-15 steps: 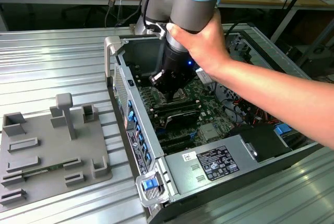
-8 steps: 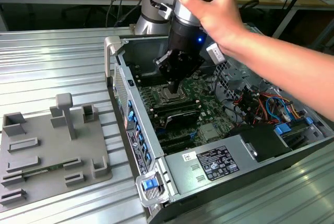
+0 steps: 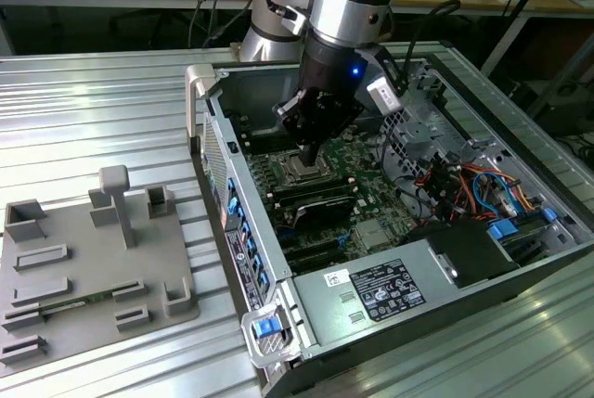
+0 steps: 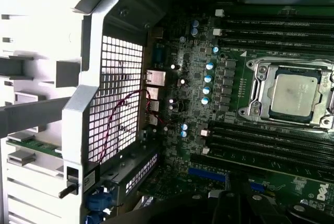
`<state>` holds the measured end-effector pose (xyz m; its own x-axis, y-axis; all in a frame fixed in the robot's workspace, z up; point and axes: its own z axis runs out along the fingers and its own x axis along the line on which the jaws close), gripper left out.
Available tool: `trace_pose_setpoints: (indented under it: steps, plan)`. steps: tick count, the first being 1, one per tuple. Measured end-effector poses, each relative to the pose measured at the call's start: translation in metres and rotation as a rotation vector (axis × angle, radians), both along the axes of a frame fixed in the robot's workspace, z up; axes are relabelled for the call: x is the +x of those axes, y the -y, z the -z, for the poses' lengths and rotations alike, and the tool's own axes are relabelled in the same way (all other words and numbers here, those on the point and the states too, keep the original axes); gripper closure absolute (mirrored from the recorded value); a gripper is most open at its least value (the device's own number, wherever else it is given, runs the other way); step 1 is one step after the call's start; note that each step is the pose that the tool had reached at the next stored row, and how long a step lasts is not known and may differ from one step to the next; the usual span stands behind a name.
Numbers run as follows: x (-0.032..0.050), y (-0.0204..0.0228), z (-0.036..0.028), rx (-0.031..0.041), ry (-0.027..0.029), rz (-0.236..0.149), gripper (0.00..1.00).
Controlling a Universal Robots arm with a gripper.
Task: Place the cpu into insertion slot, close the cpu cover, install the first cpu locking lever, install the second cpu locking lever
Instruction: 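Install the second cpu locking lever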
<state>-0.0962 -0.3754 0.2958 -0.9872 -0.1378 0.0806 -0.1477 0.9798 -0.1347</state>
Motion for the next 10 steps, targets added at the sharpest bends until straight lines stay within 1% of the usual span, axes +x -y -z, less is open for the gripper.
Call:
trace_pose_setpoints:
  steps: [10]
  plan:
    - [0.0,0.0,0.0,0.0,0.0,0.0,0.89]
